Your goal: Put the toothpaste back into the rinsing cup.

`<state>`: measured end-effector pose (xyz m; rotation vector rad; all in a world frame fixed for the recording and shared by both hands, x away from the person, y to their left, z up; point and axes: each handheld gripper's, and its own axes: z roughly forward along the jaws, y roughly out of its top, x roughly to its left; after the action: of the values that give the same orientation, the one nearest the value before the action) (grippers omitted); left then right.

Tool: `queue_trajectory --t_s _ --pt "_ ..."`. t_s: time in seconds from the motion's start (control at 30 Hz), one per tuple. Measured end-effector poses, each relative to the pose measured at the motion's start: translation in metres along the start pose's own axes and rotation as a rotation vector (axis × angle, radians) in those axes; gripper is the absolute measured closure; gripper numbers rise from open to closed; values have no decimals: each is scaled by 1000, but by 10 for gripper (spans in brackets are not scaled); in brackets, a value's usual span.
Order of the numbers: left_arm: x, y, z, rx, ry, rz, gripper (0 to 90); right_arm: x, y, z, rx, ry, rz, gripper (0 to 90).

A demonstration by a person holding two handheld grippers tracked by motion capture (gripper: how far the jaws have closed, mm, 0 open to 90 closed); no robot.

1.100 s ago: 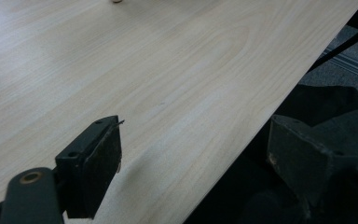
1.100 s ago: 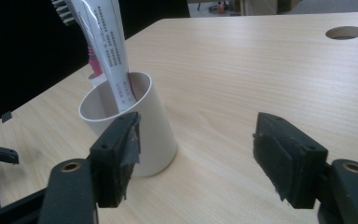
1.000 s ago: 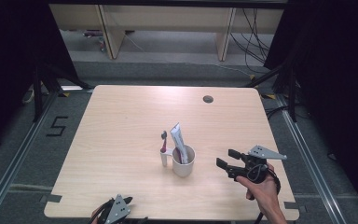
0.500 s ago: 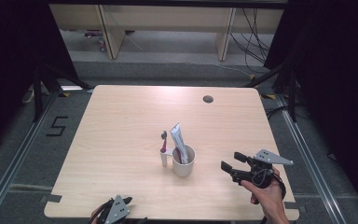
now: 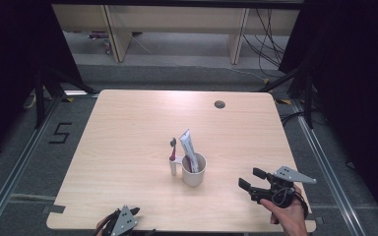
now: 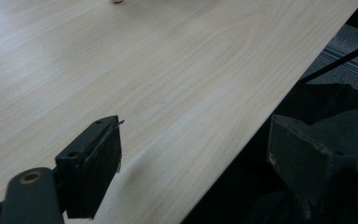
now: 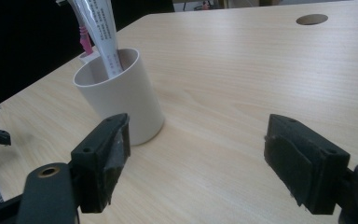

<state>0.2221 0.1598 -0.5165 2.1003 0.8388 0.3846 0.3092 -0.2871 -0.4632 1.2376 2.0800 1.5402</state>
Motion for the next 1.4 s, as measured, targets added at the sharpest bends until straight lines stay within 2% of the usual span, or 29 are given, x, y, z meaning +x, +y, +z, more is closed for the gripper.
queue_trajectory --t_s 0.03,0.13,0.17,0.23,0.3,0.37,0.47,0.5,0.53,0.57,0.6,0.63,0.7,0.8,0.83,0.87,0.93,0.97,1.0,1.1,1.13,1.17,1.2,1.27,1.3,1.33,1.4 --pt "0 0 0 2 1 -1 175 0 -1 1 -11 -6 -2 236" --pt "0 1 0 5 1 4 175 2 -5 -2 2 -3 31 234" --pt "1 1 -1 13 3 13 175 0 -5 -3 6 -6 1 234" --pt "1 1 -1 12 3 13 176 1 -8 -4 9 -10 15 233" --pt "1 1 -1 12 6 14 175 1 -10 -6 14 -18 -3 232" --pt "0 1 -1 11 4 11 175 4 -12 -8 25 -4 21 229" --pt "0 1 -1 11 4 14 176 4 -15 -10 33 -16 -13 217" --pt "1 1 -1 11 5 15 175 5 -16 -10 31 -6 3 210" --pt "1 1 -1 11 5 15 175 6 -18 -10 24 -5 -8 202" --pt "1 1 -1 12 3 15 175 7 -19 -12 32 -16 1 200" --pt "1 1 -1 13 9 18 175 7 -19 -12 29 -12 -6 198" --pt "1 0 -1 5 9 15 176 7 -20 -13 39 -29 -25 192" --pt "2 1 -2 22 15 31 176 9 -22 -14 38 -20 -14 180" --pt "2 1 -2 20 17 27 176 12 -25 -15 40 -22 -20 173" --pt "2 1 -2 23 15 34 175 15 -26 -17 60 -17 7 167" --pt "1 1 -1 13 4 19 175 14 -27 -17 58 -17 -18 156" --pt "2 1 0 23 16 30 176 15 -28 -20 68 -7 -37 157" --pt "1 1 -1 13 5 18 175 18 -30 -19 60 2 -3 157" --pt "0 1 0 5 6 13 176 15 -31 -19 56 -7 -40 157" --pt "2 0 -1 3 10 14 175 16 -33 -22 79 -17 -49 157" --pt "1 0 -1 1 7 11 173 18 -34 -24 107 -18 -20 157" --pt "2 0 -1 12 9 30 172 16 -35 -22 97 -20 -48 157" --pt "2 1 -1 12 9 30 172 18 -36 -24 119 -24 -29 157" --pt "1 1 -1 7 10 19 172 17 -39 -23 118 -11 -50 158" --pt "1 1 -1 8 11 18 172 21 -39 -26 156 -25 0 158" --pt "2 1 -1 8 10 22 172 17 -40 -24 126 -15 -66 158" --pt "2 1 -1 8 11 19 172 18 -42 -26 162 -33 -62 158"
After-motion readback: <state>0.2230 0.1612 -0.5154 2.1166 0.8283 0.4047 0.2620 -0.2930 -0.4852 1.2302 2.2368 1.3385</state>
